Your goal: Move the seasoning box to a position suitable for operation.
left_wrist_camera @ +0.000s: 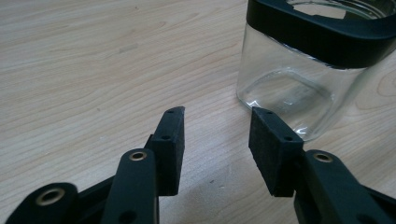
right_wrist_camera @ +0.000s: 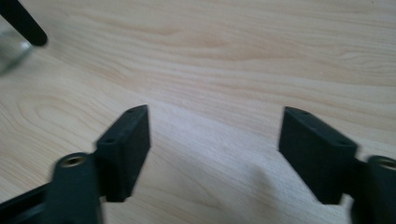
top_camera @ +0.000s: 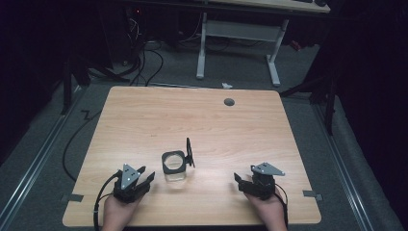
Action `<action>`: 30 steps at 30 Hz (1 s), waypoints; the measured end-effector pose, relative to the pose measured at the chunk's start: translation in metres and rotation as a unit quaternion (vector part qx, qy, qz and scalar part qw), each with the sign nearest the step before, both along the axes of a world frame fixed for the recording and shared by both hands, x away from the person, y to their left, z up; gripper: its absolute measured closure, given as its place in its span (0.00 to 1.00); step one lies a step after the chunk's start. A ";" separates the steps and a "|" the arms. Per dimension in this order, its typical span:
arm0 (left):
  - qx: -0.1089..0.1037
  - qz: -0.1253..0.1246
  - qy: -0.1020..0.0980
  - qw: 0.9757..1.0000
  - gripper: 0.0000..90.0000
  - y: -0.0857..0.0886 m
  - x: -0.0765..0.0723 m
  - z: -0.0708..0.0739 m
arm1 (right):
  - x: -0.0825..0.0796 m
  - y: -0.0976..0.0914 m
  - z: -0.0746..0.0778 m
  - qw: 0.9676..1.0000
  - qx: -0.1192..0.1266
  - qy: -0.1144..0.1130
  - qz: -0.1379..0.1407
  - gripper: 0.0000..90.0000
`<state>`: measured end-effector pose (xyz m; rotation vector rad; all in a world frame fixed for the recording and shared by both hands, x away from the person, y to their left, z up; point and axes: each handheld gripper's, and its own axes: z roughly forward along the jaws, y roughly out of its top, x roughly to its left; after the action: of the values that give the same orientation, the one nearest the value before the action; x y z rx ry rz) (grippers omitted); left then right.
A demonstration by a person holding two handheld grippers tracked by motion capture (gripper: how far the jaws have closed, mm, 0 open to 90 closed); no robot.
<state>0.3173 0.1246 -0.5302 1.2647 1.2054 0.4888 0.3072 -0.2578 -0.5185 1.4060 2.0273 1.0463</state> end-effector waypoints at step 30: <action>-0.022 -0.025 0.008 0.999 1.00 -0.021 -0.005 0.001 | -0.009 -0.011 -0.001 0.998 0.051 -0.039 0.007 0.69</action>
<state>0.3121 0.1035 -0.5287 1.2604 1.1892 0.4127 0.2986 -0.2692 -0.5190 1.3803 1.9563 1.2078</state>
